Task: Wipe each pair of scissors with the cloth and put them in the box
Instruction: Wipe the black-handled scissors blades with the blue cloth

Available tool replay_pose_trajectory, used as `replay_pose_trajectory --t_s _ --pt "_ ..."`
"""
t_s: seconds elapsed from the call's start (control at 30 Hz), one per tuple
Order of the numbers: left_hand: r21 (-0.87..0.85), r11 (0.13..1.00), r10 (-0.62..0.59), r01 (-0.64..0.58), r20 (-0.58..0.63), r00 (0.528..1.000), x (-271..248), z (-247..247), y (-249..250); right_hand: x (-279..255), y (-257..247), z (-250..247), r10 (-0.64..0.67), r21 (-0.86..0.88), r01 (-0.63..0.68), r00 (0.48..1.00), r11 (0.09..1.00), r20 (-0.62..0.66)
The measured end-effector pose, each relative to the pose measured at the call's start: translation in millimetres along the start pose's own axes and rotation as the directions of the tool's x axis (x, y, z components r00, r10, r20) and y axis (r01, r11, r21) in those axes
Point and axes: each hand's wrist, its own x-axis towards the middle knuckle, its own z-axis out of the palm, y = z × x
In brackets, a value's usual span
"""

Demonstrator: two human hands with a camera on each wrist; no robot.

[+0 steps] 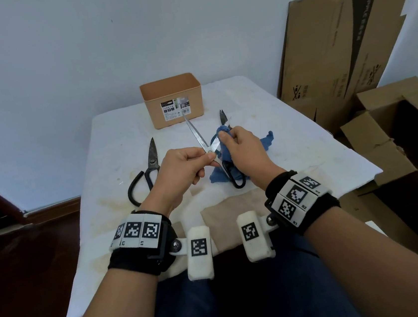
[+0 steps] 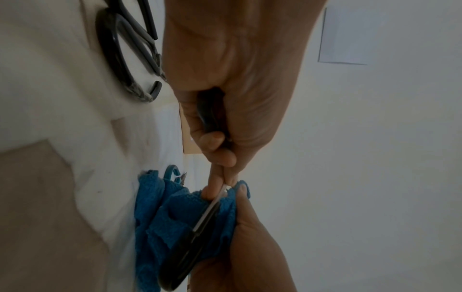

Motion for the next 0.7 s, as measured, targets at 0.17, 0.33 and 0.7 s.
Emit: replay_pose_trajectory --t_s 0.17,0.33,0.7 --pt "-0.052 0.997 -0.054 0.053 -0.005 0.999 -1.6 -5.3 -0.2 1.7 4.9 0.0 0.19 0.258 -0.168 0.98 0.951 -0.061" --pt "-0.084 0.993 -0.086 0.084 -0.026 0.996 -1.3 -8.1 -2.4 -1.3 2.7 -9.1 0.169 0.369 -0.146 0.985 0.918 -0.029" --pt "-0.016 0.997 -0.077 0.076 -0.057 0.995 3.3 -2.6 1.0 -10.1 -0.6 -5.9 0.022 0.335 -0.019 1.0 0.942 -0.004"
